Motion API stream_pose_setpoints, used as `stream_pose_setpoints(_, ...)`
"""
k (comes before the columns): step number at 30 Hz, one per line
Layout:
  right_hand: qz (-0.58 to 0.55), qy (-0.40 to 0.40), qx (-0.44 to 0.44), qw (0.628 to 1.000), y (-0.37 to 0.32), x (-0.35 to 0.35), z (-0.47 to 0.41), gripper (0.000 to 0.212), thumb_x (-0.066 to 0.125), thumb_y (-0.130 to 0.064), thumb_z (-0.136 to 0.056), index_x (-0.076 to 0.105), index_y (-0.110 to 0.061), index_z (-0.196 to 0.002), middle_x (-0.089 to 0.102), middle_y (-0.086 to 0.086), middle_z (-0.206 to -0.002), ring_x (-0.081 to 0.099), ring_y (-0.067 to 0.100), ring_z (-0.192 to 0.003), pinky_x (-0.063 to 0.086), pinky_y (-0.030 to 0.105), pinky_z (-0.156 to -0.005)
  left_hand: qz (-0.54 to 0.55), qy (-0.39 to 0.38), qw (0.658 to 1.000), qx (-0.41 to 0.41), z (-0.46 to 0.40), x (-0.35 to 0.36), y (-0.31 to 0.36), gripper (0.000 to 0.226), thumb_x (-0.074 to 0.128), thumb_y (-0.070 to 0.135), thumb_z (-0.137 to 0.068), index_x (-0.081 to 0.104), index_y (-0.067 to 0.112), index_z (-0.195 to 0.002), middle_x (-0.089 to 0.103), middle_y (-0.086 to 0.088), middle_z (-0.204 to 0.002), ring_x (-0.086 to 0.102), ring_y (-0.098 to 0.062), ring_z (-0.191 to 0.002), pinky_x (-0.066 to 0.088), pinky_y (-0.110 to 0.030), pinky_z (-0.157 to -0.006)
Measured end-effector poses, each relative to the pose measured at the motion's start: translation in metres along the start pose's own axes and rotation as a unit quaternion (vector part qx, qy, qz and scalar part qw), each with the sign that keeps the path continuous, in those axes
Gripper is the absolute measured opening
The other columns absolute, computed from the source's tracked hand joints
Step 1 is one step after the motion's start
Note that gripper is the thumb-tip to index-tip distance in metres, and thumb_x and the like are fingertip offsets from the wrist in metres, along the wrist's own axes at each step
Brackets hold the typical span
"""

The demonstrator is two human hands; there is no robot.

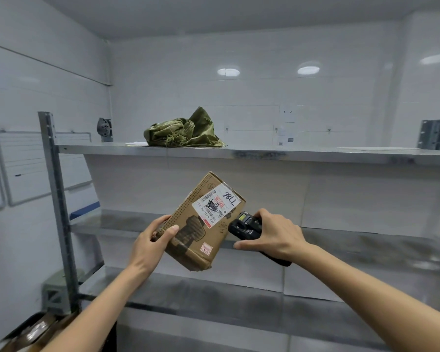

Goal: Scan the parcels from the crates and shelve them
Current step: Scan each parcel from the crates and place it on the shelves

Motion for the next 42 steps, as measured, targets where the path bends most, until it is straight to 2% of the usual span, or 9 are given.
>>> stream_pose_setpoints(6, -0.124, -0.035, -0.079, 0.988, -0.076, 0.04, -0.002, 0.082, 0.082, -0.075, -0.065, 0.052, -0.034, -0.129, 0.068, -0.014, -0.12, 0.065, 0.011, -0.106, 0.056, 0.038, -0.092, 0.032, 0.037, 0.998, -0.049, -0.012, -0.041, -0.021, 0.066, 0.055, 0.087, -0.066, 0.056, 0.048, -0.12, 0.067, 0.0, -0.114, 0.062, -0.024, -0.11, 0.052, -0.054, -0.099)
stream_pose_setpoints(11, -0.178, -0.012, -0.124, 0.976, -0.147, 0.07, -0.016, 0.085, 0.085, -0.061, -0.07, 0.049, -0.037, -0.142, 0.068, -0.016, -0.129, 0.066, 0.009, -0.113, 0.057, 0.035, -0.094, 0.064, 0.06, 0.992, -0.096, -0.018, -0.089, -0.043, 0.059, 0.052, 0.082, -0.074, 0.054, 0.044, -0.119, 0.066, -0.006, -0.109, 0.061, -0.027, -0.107, 0.054, -0.053, -0.095)
stream_pose_setpoints(15, -0.211, 0.014, -0.145, 0.966, -0.197, 0.089, -0.026, 0.086, 0.081, -0.061, -0.061, 0.053, -0.041, -0.14, 0.069, -0.023, -0.114, 0.067, 0.007, -0.104, 0.06, 0.039, -0.089, 0.101, 0.06, 0.988, -0.104, -0.022, -0.135, -0.057, 0.05, 0.058, 0.066, -0.089, 0.05, 0.036, -0.127, 0.066, -0.007, -0.11, 0.062, -0.028, -0.11, 0.055, -0.045, -0.092)
stream_pose_setpoints(23, -0.253, 0.041, -0.161, 0.953, -0.272, 0.129, -0.044, 0.087, 0.075, -0.056, -0.057, 0.053, -0.043, -0.139, 0.072, -0.02, -0.115, 0.068, 0.011, -0.103, 0.061, 0.045, -0.084, 0.034, 0.011, 0.995, -0.093, -0.023, -0.212, -0.078, 0.089, 0.065, 0.09, -0.055, 0.044, 0.049, -0.131, 0.063, -0.001, -0.127, 0.057, -0.024, -0.12, 0.048, -0.053, -0.102)
stream_pose_setpoints(27, -0.265, 0.042, -0.16, 0.95, -0.299, 0.148, -0.064, 0.083, 0.074, -0.053, -0.056, 0.053, -0.049, -0.137, 0.072, -0.022, -0.113, 0.068, 0.009, -0.101, 0.062, 0.044, -0.083, -0.013, 0.007, 0.996, -0.085, -0.035, -0.238, -0.096, 0.079, 0.067, 0.081, -0.065, 0.047, 0.042, -0.131, 0.058, 0.005, -0.128, 0.054, -0.021, -0.122, 0.043, -0.052, -0.109)
stream_pose_setpoints(31, -0.258, 0.027, -0.158, 0.953, -0.322, 0.176, -0.095, 0.078, 0.077, -0.05, -0.059, 0.057, -0.045, -0.134, 0.073, -0.02, -0.11, 0.068, 0.008, -0.099, 0.062, 0.042, -0.081, -0.031, 0.037, 0.997, -0.068, -0.062, -0.264, -0.118, 0.066, 0.069, 0.071, -0.072, 0.053, 0.041, -0.129, 0.059, 0.01, -0.127, 0.054, -0.015, -0.118, 0.045, -0.037, -0.102)
stream_pose_setpoints(34, -0.256, 0.017, -0.155, 0.954, -0.336, 0.201, -0.126, 0.075, 0.074, -0.052, -0.058, 0.06, -0.043, -0.131, 0.073, -0.02, -0.106, 0.068, 0.007, -0.095, 0.062, 0.039, -0.08, -0.038, 0.044, 0.996, -0.073, -0.088, -0.277, -0.146, 0.082, 0.066, 0.09, -0.057, 0.052, 0.052, -0.129, 0.063, 0.006, -0.124, 0.06, -0.019, -0.115, 0.054, -0.045, -0.098)
stream_pose_setpoints(38, -0.252, -0.015, -0.155, 0.955, -0.356, 0.241, -0.172, 0.076, 0.072, -0.056, -0.056, 0.062, -0.04, -0.13, 0.072, -0.018, -0.104, 0.067, 0.008, -0.093, 0.062, 0.037, -0.078, -0.008, 0.042, 0.994, -0.098, -0.125, -0.291, -0.185, 0.085, 0.07, 0.09, -0.05, 0.052, 0.056, -0.125, 0.066, -0.003, -0.121, 0.066, -0.025, -0.109, 0.062, -0.045, -0.084)
stream_pose_setpoints(42, -0.241, -0.031, -0.145, 0.959, -0.371, 0.28, -0.217, 0.066, 0.076, -0.051, -0.062, 0.062, -0.039, -0.126, 0.073, -0.015, -0.103, 0.067, 0.011, -0.092, 0.06, 0.036, -0.077, 0.005, 0.03, 0.993, -0.114, -0.169, -0.304, -0.219, 0.073, 0.072, 0.067, -0.072, 0.051, 0.042, -0.138, 0.06, 0.0, -0.129, 0.061, -0.018, -0.112, 0.059, -0.042, -0.087)
Point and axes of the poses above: each hand's wrist, its own z-axis away from the middle knuckle, its own x-axis out of the palm, y = z × x, the point moved 8 cm from there along -z, towards the middle knuckle
